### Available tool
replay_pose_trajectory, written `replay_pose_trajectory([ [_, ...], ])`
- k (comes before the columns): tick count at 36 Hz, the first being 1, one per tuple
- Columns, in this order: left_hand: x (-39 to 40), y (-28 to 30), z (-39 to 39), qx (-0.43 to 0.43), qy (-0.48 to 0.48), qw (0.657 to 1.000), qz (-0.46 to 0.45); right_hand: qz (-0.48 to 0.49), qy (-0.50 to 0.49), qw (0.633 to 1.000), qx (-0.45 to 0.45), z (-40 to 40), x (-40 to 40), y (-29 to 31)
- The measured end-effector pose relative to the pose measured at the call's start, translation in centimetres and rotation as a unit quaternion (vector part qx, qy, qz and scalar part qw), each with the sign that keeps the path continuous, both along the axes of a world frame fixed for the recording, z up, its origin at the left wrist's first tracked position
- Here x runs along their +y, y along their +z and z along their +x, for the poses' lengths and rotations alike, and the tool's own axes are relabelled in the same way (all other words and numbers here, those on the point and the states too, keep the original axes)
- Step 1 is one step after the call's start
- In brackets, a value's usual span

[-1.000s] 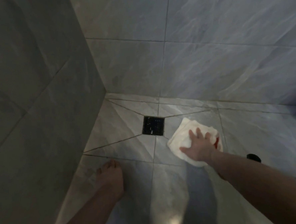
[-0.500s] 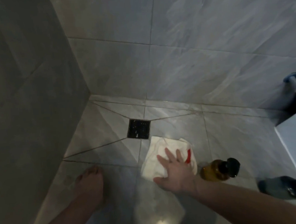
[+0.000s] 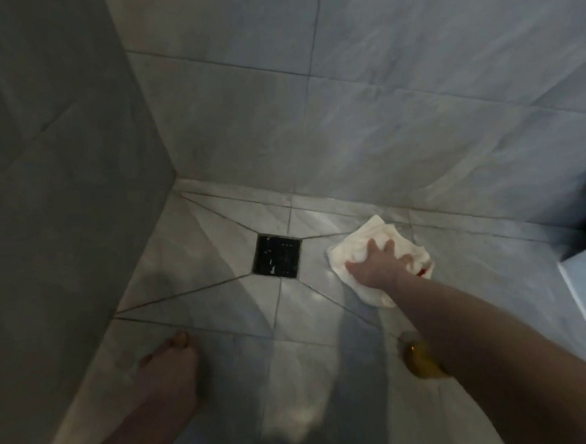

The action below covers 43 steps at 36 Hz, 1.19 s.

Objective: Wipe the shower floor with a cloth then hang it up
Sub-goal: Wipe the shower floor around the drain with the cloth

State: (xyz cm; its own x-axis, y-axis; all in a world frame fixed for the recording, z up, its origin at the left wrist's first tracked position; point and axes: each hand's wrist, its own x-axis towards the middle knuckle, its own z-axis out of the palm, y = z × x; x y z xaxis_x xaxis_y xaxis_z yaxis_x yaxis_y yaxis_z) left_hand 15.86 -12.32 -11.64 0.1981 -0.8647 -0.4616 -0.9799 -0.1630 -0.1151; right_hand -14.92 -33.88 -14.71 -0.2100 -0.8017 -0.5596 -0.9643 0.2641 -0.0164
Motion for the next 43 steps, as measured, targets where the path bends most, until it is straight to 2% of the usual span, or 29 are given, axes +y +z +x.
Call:
replay_pose_trajectory([
  [2,0.0,-0.1,-0.2,-0.002,-0.003,1.000,0.000,0.015,-0.012,1.000,0.002,0.6,-1.0,-0.5],
  [4,-0.1,0.0,-0.4,-0.013,-0.008,1.000,0.009,0.024,0.027,0.999,0.021,1.3,-0.8,-0.6],
  [7,-0.5,0.4,-0.5,-0.030,-0.013,0.999,0.026,0.007,0.211,0.976,0.058,2.5,1.5,-0.3],
  [10,-0.7,0.6,-0.5,-0.031,-0.020,0.999,0.026,-0.023,0.307,0.951,-0.008,5.0,6.6,1.5],
  [12,-0.7,0.8,-0.5,-0.025,-0.010,0.999,0.031,-0.075,0.386,0.919,-0.025,6.8,10.9,2.3],
  [13,-0.6,0.8,-0.4,-0.025,-0.009,0.999,0.036,-0.102,0.393,0.912,-0.050,7.5,12.8,2.4],
  [15,-0.6,1.0,-0.4,-0.033,-0.011,0.999,0.031,-0.012,0.385,0.915,-0.117,8.3,15.8,2.5],
  [16,-0.6,1.0,-0.5,-0.034,-0.010,0.999,0.033,0.043,0.380,0.915,-0.126,8.1,16.6,2.3],
  [17,-0.6,1.0,-0.5,-0.031,-0.008,0.999,0.037,0.058,0.376,0.916,-0.128,7.9,16.6,2.4],
  [24,-1.1,1.0,-0.8,-0.029,0.025,0.996,0.084,0.005,0.326,0.941,-0.088,5.8,10.8,0.5],
  [30,-1.2,0.7,-0.7,-0.031,0.023,0.997,0.061,-0.032,0.189,0.979,-0.067,3.0,1.8,-1.3],
  [34,-0.9,0.3,-0.5,-0.016,0.021,0.999,0.043,-0.052,0.107,0.992,-0.045,1.8,-1.8,-2.0],
  [43,-0.8,0.7,0.0,0.018,0.028,0.999,0.042,-0.066,0.089,0.993,-0.037,1.3,-4.5,-2.0],
])
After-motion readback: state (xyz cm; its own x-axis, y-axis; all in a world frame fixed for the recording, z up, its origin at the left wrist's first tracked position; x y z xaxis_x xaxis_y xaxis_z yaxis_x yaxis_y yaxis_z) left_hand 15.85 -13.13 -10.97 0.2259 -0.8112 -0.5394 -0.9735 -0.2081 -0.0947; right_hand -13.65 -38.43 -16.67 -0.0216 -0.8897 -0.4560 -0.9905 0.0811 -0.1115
